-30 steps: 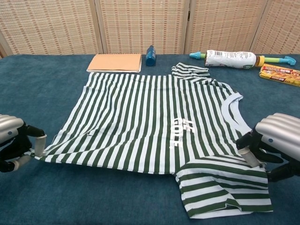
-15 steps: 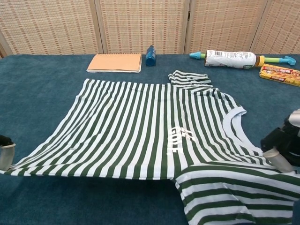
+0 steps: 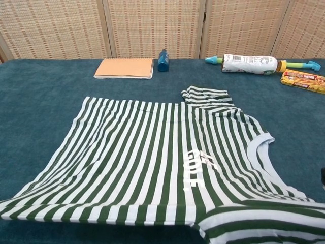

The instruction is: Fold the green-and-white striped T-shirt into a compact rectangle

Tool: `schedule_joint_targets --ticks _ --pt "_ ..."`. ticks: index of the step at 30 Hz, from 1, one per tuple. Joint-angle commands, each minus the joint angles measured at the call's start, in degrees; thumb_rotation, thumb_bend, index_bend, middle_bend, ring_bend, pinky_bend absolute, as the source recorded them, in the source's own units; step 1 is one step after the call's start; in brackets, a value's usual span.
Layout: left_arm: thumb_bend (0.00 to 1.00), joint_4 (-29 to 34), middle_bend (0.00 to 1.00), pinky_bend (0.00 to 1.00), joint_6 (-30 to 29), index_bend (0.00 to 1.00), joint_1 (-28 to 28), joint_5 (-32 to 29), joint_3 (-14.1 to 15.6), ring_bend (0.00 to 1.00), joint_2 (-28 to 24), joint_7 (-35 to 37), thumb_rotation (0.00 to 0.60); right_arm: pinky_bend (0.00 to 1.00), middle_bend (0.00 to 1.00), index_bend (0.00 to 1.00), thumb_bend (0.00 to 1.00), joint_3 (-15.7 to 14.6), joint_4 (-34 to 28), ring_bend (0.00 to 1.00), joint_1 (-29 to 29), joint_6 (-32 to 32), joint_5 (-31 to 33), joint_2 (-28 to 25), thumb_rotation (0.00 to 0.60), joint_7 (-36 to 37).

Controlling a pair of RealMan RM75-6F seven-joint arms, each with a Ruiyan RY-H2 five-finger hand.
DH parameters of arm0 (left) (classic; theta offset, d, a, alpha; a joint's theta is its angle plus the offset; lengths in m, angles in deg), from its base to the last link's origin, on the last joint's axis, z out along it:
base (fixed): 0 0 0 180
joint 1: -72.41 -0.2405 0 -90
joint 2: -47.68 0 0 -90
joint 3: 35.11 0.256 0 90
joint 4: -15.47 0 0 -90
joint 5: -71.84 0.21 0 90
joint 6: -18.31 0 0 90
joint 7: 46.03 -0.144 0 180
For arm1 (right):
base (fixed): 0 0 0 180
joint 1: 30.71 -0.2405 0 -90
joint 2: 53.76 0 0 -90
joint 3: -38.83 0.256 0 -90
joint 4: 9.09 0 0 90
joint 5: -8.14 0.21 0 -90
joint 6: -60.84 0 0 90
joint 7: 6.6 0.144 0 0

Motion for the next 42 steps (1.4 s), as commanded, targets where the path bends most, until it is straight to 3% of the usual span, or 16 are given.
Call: schedule_joint_targets --ticks 1,9,13,19,31,42 --pt "0.54 -0.61 0.92 0.99 -1.41 0.57 -1.41 1.22 0.94 0.83 -0.14 -0.42 0.6 1.0 0.98 0.75 0.56 -0.94 -0.08 1.0 0.43 0.53 -1.16 -0.62 0.6 0.73" --pt "0.54 -1.8 0.92 0.99 -3.4 0.57 -4.06 4.34 3.87 0.83 -1.29 1.43 0.6 1.0 0.98 0.76 0.56 -3.46 -0.96 1.0 0.84 0.89 -4.44 -2.43 0.6 2.07" --pt "0.54 -2.33 0.92 0.99 -3.5 0.57 -4.35 4.15 3.34 0.83 -1.16 2.2 0.6 1.0 0.98 0.76 0.56 -3.48 -1.41 1.0 0.89 0.77 -4.12 -2.84 0.6 3.08" --pt "0.54 -3.13 0.92 0.99 -0.46 0.57 -2.03 0.51 -1.56 0.83 0.24 -0.14 0.6 1.0 0.98 0.76 0.56 -0.67 -3.53 1.0 0.46 -1.3 -0.41 -2.45 0.6 1.58" --pt "0.53 -4.41 0.92 0.99 12.7 0.57 8.91 -6.52 -11.29 0.83 0.44 -5.01 0.6 1.0 0.98 0.76 0.59 8.31 -6.82 1.0 -2.51 -8.31 10.63 -0.02 0.6 -4.81" --pt "0.53 -13.31 0.92 0.99 23.4 0.58 18.36 -13.04 -17.91 0.82 5.94 -4.03 0.6 1.0 0.98 0.76 0.61 17.09 -0.39 1.0 -5.45 -10.6 17.25 7.42 0.6 -17.41"
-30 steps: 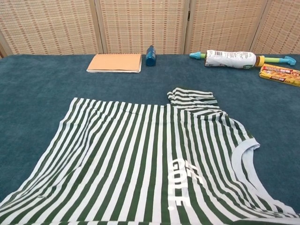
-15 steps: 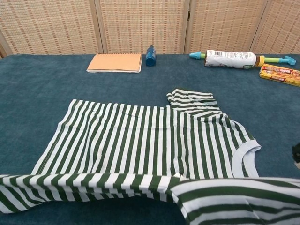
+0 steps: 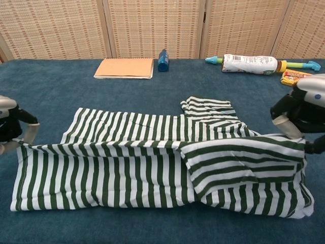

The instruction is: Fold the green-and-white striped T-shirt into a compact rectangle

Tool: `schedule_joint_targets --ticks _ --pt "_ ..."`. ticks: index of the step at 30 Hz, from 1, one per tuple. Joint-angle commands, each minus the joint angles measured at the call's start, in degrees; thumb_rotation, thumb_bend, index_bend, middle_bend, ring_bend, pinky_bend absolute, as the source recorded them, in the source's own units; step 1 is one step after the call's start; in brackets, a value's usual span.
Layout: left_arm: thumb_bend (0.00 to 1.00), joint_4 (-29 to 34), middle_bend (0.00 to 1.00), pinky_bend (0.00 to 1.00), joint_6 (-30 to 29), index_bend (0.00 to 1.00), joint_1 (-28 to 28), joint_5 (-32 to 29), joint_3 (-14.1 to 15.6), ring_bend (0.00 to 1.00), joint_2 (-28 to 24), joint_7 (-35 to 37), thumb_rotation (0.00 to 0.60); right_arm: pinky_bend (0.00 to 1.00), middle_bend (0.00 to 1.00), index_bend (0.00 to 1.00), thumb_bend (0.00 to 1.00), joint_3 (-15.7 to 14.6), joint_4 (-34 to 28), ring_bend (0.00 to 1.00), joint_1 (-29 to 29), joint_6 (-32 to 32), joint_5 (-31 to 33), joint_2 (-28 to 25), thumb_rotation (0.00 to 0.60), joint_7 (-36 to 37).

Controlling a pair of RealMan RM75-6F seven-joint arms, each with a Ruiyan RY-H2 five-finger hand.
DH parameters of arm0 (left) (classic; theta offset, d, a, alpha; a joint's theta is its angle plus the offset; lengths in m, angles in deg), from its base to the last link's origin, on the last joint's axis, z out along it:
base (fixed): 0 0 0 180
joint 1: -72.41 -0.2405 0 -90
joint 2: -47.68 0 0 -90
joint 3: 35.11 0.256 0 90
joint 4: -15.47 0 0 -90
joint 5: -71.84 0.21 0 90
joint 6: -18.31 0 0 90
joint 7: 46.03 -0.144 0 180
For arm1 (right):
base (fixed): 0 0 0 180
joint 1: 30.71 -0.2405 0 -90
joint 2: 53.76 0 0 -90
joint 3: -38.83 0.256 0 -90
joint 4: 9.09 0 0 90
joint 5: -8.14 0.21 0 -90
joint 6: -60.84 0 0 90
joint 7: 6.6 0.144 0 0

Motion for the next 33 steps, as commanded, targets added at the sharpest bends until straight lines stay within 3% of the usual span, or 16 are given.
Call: schedule_joint_targets --ticks 1,14,33 --pt "0.53 -4.34 0.92 0.99 2.86 0.58 2.98 -2.04 -2.03 0.82 2.77 0.12 0.6 1.0 0.98 0.76 0.61 2.18 3.09 1.0 -1.3 -0.54 0.81 2.72 0.6 -3.79" --pt "0.53 -12.42 0.92 0.98 8.83 0.57 10.33 -6.05 -5.2 0.82 7.74 -7.94 0.6 1.0 0.98 0.76 0.61 5.18 8.75 1.0 -3.63 -2.82 5.51 8.19 0.6 -5.35" --pt "0.53 -21.41 0.92 0.98 17.32 0.56 17.41 -15.85 -7.42 0.81 13.43 -13.22 0.6 1.0 0.98 0.76 0.62 7.75 13.89 1.0 -5.92 -4.85 11.38 11.58 0.6 -7.27"
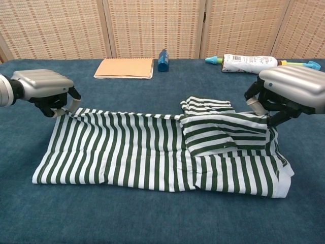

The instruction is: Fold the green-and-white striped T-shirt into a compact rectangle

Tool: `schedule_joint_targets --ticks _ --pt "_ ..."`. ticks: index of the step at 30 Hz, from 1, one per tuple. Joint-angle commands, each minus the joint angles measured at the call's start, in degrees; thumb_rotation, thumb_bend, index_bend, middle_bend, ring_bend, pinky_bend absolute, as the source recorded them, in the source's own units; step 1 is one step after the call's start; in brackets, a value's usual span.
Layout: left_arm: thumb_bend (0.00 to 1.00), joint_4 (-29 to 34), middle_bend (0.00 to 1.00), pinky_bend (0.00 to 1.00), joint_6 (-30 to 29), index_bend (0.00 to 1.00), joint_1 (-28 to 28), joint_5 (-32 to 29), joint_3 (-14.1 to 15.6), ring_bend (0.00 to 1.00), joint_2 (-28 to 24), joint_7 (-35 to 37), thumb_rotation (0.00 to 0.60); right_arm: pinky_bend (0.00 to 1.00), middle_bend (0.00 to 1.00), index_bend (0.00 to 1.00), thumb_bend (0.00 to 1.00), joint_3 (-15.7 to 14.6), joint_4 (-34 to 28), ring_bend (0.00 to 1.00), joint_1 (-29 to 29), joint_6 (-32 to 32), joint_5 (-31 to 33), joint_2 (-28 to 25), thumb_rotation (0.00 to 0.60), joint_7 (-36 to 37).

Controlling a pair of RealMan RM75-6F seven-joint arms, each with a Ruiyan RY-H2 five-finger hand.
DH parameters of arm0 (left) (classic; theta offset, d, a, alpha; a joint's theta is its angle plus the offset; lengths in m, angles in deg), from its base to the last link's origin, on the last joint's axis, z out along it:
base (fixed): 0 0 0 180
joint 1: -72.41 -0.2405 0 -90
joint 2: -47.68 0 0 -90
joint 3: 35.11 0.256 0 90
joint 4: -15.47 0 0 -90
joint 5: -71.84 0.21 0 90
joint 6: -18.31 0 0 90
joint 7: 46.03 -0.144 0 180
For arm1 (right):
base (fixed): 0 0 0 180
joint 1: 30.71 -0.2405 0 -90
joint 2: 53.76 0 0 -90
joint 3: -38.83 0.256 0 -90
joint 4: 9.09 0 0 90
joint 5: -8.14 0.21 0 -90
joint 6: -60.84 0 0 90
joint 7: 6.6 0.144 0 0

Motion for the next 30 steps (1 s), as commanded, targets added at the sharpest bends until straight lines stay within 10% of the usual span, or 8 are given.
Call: schedule_joint_targets --ticks 1,30 --pt "0.53 -1.71 0.92 0.98 1.51 0.55 1.05 -1.71 -0.2 0.81 1.07 -0.63 0.6 1.0 0.98 0.76 0.61 0.25 0.85 1.0 -0.37 -0.24 0.59 0.56 0.6 0.0" --pt "0.53 -12.75 0.91 0.98 4.02 0.4 4.81 -9.01 0.05 0.8 7.55 -3.44 0.6 1.0 0.97 0.76 0.6 1.51 9.09 1.0 -3.51 -1.56 3.83 5.63 0.6 0.84"
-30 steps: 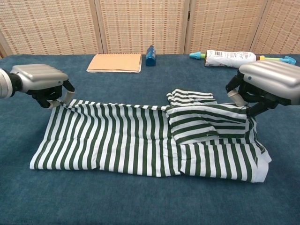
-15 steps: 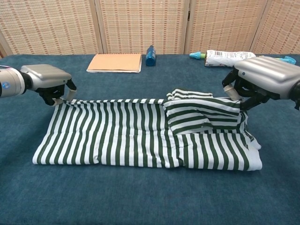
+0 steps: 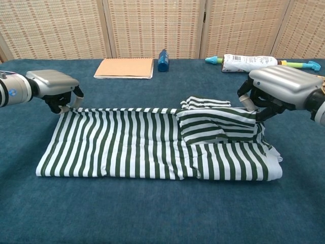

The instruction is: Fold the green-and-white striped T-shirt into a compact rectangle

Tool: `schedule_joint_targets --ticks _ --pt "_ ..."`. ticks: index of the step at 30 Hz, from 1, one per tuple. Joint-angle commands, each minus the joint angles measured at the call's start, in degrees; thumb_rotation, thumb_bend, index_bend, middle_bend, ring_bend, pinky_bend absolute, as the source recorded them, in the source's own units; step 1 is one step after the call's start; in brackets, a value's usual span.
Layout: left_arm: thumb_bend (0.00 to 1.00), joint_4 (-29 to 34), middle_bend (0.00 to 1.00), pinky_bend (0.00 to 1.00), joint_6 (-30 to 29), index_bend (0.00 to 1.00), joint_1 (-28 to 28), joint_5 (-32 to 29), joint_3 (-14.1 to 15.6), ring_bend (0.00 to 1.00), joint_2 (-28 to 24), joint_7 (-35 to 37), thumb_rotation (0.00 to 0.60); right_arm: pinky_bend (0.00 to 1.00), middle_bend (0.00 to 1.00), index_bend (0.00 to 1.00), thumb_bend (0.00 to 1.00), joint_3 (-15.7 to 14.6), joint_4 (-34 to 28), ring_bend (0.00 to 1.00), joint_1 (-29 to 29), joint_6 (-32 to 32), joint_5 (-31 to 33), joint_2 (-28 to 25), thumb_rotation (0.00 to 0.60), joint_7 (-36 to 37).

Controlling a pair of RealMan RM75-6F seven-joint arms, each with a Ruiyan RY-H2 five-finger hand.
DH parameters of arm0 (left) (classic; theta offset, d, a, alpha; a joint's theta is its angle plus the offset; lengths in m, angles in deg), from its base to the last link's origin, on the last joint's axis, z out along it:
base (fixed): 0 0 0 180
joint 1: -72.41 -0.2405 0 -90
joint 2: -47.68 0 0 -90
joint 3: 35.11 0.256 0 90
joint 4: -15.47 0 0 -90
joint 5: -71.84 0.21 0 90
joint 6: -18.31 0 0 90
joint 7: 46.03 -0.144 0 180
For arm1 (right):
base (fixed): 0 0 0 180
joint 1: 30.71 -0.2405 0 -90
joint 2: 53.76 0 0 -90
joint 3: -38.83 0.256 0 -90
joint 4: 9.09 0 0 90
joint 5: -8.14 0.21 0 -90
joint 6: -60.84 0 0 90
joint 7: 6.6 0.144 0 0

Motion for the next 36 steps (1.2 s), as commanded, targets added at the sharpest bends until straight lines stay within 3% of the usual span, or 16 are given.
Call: schedule_joint_targets --ticks 1,7,10,13,18,22,24,30,36 --pt "0.53 -0.63 0.91 0.98 -0.14 0.35 0.13 -0.9 -0.09 0.8 0.57 -0.75 0.6 1.0 0.97 0.75 0.6 0.07 0.25 1.0 -0.15 -0.35 0.61 0.2 0.6 -0.55" --pt "0.52 -1.46 0.91 0.98 -0.71 0.13 0.19 -2.24 -0.05 0.8 1.34 -2.19 0.6 1.0 0.96 0.59 0.54 0.17 0.46 1.0 -0.26 -1.1 2.41 0.48 0.6 -2.31" --pt "0.41 -1.76 0.9 0.98 -1.93 0.03 0.02 -2.55 -0.15 0.79 1.77 -2.94 0.6 1.0 0.95 0.43 0.49 0.43 0.27 1.0 -0.36 -1.47 3.45 0.51 0.6 -3.29" --pt "0.33 -1.47 0.89 0.98 -3.33 0.0 -0.33 -2.91 -0.33 0.79 1.91 -3.54 0.6 1.0 0.94 0.31 0.43 0.84 0.21 1.0 -0.5 -1.7 4.62 0.69 0.6 -4.34" --pt "0.29 -0.05 0.87 0.98 -5.41 0.0 -1.26 -3.86 -0.77 0.78 1.25 -4.08 0.6 1.0 0.93 0.14 0.25 2.34 0.19 1.0 -0.87 -2.19 8.05 1.22 0.6 -7.05" --pt "0.28 1.58 0.87 0.97 -7.08 0.0 -2.24 -5.02 -1.36 0.78 0.33 -4.15 0.6 1.0 0.93 0.1 0.07 3.53 0.31 1.0 -1.29 -2.16 10.24 1.8 0.6 -8.47" --pt "0.27 2.82 0.86 0.97 -7.85 0.0 -2.76 -5.71 -1.62 0.78 -0.47 -4.41 0.6 1.0 0.93 0.09 0.04 3.91 0.42 1.0 -1.67 -2.22 10.92 2.0 0.6 -9.33" --pt "0.27 8.22 0.86 0.97 -11.66 0.0 -4.85 -7.41 -2.23 0.77 -3.11 -5.57 0.6 1.0 0.93 0.09 0.03 4.62 0.14 1.0 -2.33 -1.08 10.49 2.15 0.6 -8.63" --pt "0.27 14.07 0.86 0.97 -15.86 0.0 -7.44 -7.58 -2.54 0.77 -6.32 -4.66 0.6 1.0 0.93 0.1 0.17 3.33 -2.54 1.0 -1.3 1.46 6.4 -1.41 0.6 -5.11"
